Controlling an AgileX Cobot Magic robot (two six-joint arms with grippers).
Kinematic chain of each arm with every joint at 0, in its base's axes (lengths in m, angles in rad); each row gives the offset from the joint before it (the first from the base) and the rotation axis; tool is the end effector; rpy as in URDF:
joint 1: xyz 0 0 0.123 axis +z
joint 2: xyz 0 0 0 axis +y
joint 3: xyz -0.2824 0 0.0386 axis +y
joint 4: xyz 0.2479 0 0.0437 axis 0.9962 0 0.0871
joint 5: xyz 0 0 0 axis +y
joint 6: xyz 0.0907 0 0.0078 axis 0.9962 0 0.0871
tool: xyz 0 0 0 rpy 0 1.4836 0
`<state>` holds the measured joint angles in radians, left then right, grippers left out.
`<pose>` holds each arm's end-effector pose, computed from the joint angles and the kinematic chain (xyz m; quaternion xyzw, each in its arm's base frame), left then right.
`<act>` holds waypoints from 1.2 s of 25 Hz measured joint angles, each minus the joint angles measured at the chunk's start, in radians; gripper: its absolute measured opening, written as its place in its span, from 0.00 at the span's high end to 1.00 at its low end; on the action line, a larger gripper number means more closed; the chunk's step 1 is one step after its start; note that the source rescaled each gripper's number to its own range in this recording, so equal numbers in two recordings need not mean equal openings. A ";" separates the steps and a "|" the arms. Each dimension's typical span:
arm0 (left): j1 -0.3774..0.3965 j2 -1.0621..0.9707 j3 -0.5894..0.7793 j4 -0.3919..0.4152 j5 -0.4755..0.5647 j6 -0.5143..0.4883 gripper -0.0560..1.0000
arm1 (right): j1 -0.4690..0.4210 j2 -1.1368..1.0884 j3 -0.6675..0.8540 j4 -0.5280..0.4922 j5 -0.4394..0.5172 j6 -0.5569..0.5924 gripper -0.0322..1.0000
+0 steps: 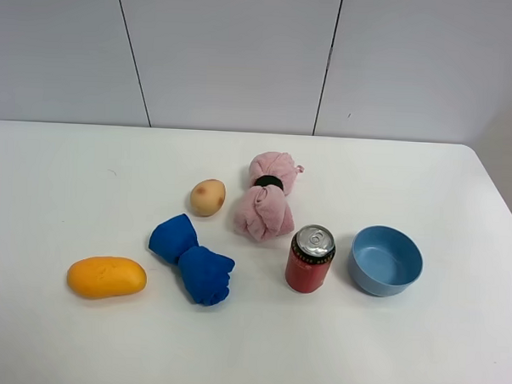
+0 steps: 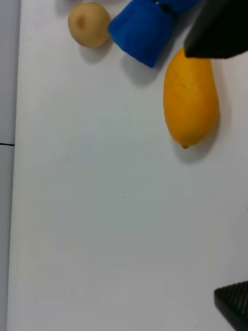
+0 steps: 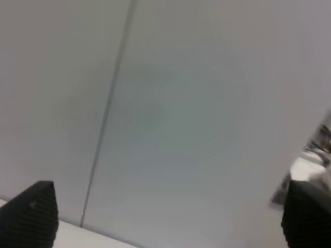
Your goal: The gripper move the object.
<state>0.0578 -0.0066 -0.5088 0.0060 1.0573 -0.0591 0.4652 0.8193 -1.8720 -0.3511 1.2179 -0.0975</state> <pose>-0.0068 0.0001 0.2798 -0.0497 0.8468 0.0027 0.5295 0.0187 -0.0235 0.5877 -0.1364 0.7130 -0.0364 0.6868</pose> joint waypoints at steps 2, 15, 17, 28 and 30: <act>0.000 0.000 0.000 0.000 0.000 0.000 0.00 | -0.092 -0.081 0.093 0.051 -0.001 -0.001 0.32; 0.000 0.000 0.000 0.000 0.000 0.000 0.00 | -0.447 -0.605 1.032 0.227 -0.133 0.098 0.32; 0.000 0.000 0.000 0.000 0.000 0.000 0.00 | -0.456 -0.664 1.137 0.259 -0.156 0.098 0.32; 0.000 0.000 0.000 0.000 0.000 0.000 0.00 | -0.456 -0.822 1.305 0.334 -0.118 0.135 0.32; 0.000 0.000 0.000 0.000 0.000 0.000 0.00 | -0.456 -0.822 1.305 0.339 -0.109 0.135 0.32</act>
<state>0.0578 -0.0066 -0.5088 0.0060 1.0573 -0.0591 0.0087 -0.0031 -0.5670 -0.0121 1.1092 0.0370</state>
